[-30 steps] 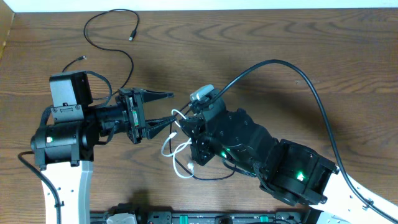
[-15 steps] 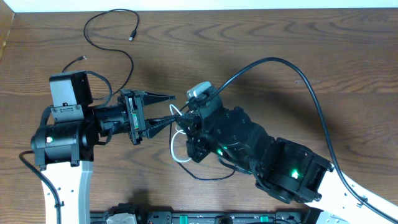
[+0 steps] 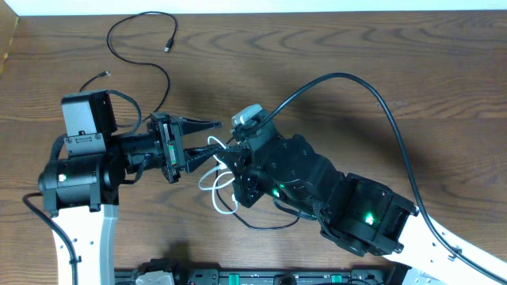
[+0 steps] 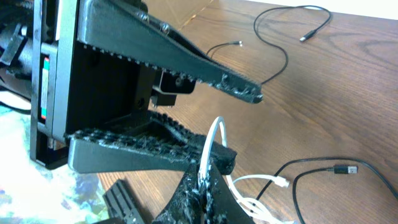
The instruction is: Untangle cables
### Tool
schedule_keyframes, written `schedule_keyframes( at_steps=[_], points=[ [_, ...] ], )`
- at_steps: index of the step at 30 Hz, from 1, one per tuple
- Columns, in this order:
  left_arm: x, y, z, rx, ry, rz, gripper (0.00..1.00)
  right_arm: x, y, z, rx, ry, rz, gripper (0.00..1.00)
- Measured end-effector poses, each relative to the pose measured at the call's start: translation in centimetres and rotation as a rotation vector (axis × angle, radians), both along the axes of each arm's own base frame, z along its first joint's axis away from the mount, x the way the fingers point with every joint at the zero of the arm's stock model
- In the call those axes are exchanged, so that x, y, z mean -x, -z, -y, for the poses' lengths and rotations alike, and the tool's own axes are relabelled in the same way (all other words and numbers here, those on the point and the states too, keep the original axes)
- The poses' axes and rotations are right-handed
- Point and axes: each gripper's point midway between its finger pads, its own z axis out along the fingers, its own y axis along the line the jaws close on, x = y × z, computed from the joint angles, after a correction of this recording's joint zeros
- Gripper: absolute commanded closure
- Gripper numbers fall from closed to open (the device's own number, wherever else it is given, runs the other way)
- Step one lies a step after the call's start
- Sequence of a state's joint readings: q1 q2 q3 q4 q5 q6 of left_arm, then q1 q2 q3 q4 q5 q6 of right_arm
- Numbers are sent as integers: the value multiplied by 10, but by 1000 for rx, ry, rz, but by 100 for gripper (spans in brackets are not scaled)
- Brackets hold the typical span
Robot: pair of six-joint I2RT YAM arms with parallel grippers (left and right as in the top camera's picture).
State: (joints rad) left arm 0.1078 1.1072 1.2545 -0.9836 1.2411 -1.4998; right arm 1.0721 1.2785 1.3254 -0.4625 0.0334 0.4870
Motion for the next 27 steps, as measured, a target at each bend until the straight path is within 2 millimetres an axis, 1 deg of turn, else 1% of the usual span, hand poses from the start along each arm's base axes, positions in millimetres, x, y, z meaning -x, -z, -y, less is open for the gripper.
schedule_keyframes(
  at_steps=[3,8,10,14,18,19,20,21,22,25,27],
  points=[
    [0,0,0,0,0,0,64,1,1,0,3,-2,-3,99],
    [0,0,0,1,0,0,72,1,1,0,3,-4,-4,99],
    [0,0,0,2,1,-1,77,1,1,0,3,-4,-4,99],
    [0,0,0,4,-1,-7,92,1,1,0,2,-7,-5,99],
    [0,0,0,4,-1,-6,92,1,2,-1,4,-7,-6,99],
    [0,0,0,4,-1,-6,92,1,2,-1,4,-8,-6,96],
    [0,0,0,4,0,-6,92,1,2,-1,3,-7,-8,90],
    [0,0,0,4,0,-6,92,1,2,-1,1,-6,-12,82],
    [0,0,0,4,-1,-6,92,2,2,-1,4,-11,-8,70],
    [0,0,0,0,-3,-6,92,2,2,-1,1,-8,-13,55],
    [-2,3,-1,-14,-14,-8,92,2,2,-1,1,-9,-14,50]
  ],
)
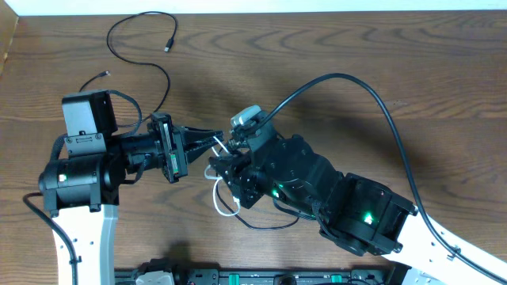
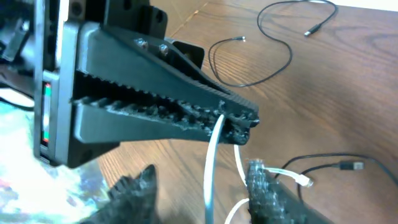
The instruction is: Untangle cables
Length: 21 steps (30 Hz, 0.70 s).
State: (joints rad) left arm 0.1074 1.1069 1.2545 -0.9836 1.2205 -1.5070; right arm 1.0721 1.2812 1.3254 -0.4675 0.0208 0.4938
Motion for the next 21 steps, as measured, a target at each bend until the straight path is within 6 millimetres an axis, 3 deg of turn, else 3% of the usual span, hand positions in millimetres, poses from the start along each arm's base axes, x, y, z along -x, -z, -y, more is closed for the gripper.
schedule_keyframes(
  at_steps=[6,12,16,21],
  points=[
    [-9,9,-7,-68,-52,7,92,2,7,3,35,-4,-6,34],
    [-33,2,-22,-130,-126,129,93,5,18,9,84,-13,-21,27],
    [-55,-10,-48,-152,-228,221,92,11,18,22,108,-12,-30,23],
    [-82,-38,-93,-192,-379,391,92,12,4,38,87,10,-11,21]
  ],
)
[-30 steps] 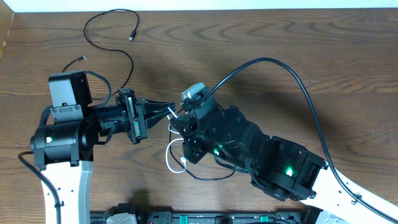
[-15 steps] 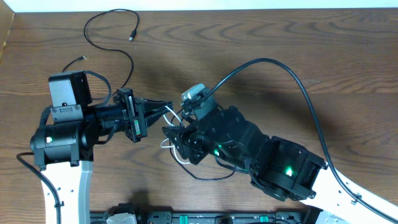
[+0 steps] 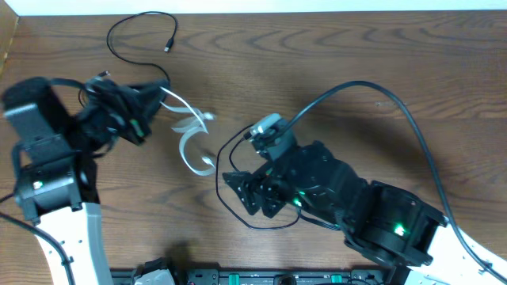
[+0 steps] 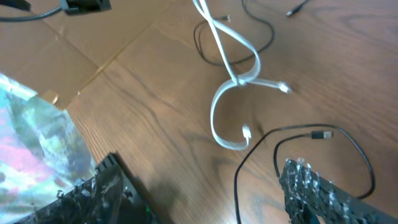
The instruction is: Untangle cables
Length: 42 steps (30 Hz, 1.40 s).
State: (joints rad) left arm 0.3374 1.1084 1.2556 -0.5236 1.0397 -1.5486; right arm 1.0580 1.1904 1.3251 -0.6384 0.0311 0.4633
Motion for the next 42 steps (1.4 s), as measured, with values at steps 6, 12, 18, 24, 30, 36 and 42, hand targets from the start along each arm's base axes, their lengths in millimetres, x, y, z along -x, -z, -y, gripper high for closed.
schedule_keyframes(
  at_steps=[6,12,18,24,30,36,42],
  points=[
    [-11,-10,-61,-62,-182,83,93,3,7,8,35,7,-15,20],
    [-16,7,-137,-246,-428,78,93,4,14,11,64,9,-30,20],
    [-22,30,-212,-385,-693,-7,93,6,21,15,94,10,-46,20],
    [-33,26,-278,-504,-894,41,93,3,29,19,132,33,-50,14],
    [-45,4,-321,-625,-1035,164,92,-9,44,17,190,77,-46,13],
    [-54,15,-354,-881,-1040,104,93,-20,60,12,239,111,-43,14],
    [-75,67,-380,-1227,-886,-30,92,-31,74,-2,254,124,-40,12]
  ],
)
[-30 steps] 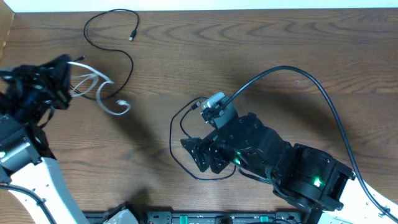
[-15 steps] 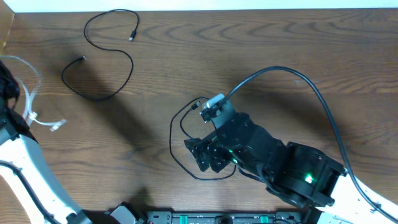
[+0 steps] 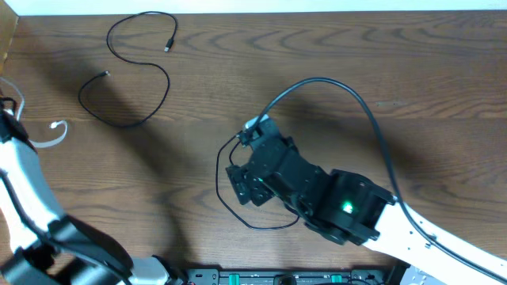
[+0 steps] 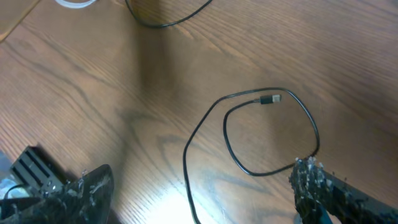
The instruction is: Untangle cables
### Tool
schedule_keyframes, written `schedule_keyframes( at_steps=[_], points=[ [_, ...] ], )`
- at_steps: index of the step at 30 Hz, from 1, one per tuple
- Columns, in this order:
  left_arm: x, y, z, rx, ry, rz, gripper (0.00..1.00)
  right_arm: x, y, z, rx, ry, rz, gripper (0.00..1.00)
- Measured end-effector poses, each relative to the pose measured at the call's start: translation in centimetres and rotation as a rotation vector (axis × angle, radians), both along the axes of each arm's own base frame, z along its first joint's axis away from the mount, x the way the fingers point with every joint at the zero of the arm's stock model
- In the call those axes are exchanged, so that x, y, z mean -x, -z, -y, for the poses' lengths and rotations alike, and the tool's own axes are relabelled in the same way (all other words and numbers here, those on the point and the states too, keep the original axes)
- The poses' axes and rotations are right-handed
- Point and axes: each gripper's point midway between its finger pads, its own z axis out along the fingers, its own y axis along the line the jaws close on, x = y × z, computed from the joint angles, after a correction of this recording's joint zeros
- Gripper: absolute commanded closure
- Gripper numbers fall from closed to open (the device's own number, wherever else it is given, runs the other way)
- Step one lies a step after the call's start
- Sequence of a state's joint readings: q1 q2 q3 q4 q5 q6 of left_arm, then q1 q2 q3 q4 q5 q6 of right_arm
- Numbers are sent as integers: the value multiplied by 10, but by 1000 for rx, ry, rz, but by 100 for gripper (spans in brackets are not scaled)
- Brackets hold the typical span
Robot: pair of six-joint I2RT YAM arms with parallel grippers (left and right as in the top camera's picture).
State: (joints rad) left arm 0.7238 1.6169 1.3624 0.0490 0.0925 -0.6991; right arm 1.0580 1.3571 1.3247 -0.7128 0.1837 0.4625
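Note:
The white cable [image 3: 57,131] lies curled at the table's far left edge, and a bit of it shows at the top of the right wrist view [image 4: 76,2]. One thin black cable [image 3: 127,73] forms a loop at the upper left. A second black cable [image 3: 219,176] loops on the wood under my right gripper [image 3: 244,184]; its plug [image 4: 268,99] points right. The right gripper [image 4: 202,186] is wide open above that loop, touching nothing. My left arm [image 3: 28,198] runs along the left edge, and its gripper is out of frame.
The right arm's own thick black lead [image 3: 341,87] arches over the middle of the table. A dark rail [image 3: 277,277] runs along the front edge. Bare wood lies between the two black cables.
The left arm has swung from the upper left to the far left edge, and the white cable now lies there. My right gripper, still open, has shifted over the black loop.
My right gripper held the white cable between the left gripper's open jaws. The left then shut on it and the right opened. The left held it up and left, clear of the black loop. Now it rests at the left edge.

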Motion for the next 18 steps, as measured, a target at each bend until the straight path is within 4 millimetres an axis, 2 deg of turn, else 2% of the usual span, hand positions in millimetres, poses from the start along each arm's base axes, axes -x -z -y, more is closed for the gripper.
schedule_keyframes(
  at_steps=[4,9,12,15,17,18],
  points=[
    [-20,45,-10,-47,33,-122,92,-8,9,-13,-2,2,3,11],
    [-40,83,-14,-119,79,-228,93,-13,28,-19,38,7,-17,11],
    [-42,107,-14,-170,98,-348,92,-15,36,-21,54,9,-27,11],
    [-39,145,-14,-183,127,-494,89,-16,36,-21,52,9,-26,11],
    [-35,172,-14,-169,147,-576,83,-16,35,-23,46,9,-22,11],
    [-33,185,-14,-160,157,-612,66,-17,34,-23,45,9,-22,11]
  ],
)
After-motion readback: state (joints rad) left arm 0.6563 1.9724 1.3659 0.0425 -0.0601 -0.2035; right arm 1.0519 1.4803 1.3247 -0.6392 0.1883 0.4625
